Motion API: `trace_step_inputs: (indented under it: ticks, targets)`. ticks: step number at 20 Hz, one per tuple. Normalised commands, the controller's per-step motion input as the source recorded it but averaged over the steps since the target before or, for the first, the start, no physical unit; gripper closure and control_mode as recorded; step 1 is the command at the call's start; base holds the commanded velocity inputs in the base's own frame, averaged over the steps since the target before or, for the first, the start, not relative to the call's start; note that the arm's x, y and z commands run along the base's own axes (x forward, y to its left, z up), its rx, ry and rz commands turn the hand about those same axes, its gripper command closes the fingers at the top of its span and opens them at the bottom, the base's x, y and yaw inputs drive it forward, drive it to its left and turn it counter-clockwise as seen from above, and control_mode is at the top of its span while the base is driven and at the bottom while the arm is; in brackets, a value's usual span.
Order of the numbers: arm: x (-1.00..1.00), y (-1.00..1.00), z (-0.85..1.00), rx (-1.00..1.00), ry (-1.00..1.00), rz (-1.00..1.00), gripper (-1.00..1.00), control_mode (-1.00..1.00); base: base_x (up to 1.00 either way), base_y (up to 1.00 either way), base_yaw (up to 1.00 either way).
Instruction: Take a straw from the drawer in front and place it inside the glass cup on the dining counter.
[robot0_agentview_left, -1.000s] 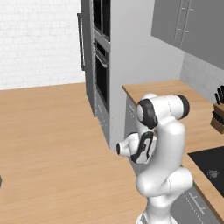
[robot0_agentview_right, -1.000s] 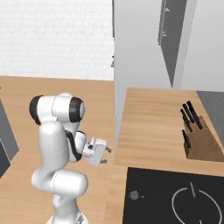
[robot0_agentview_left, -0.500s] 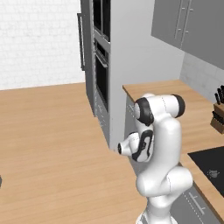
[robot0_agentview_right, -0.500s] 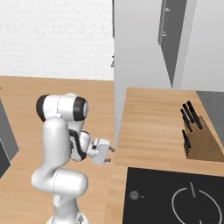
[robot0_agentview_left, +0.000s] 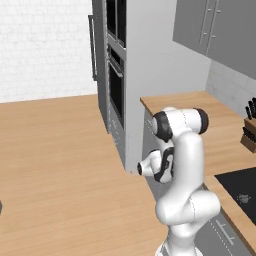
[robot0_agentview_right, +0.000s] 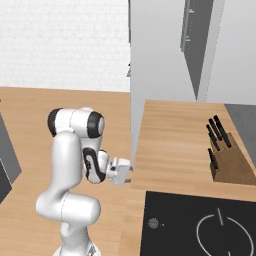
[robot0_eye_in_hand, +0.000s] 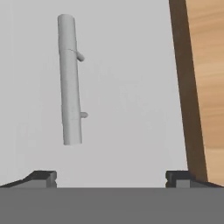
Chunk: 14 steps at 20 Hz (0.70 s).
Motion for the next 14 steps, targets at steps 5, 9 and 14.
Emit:
trace_step_inputs:
  ticks: [5, 9, 14]
  targets:
    - [0.45, -0.01, -0.24, 0.00, 0.00, 0.00, -1.00, -1.00, 0.00, 0.00, 0.00]
    - [0.42, 0.00, -0.40, 0.00, 0.00, 0.00, -1.00, -1.00, 0.00, 0.00, 0.00]
    - [0.35, 0.00, -0.41, -0.01, 0.00, 0.00, -1.00, -1.00, 0.00, 0.00, 0.00]
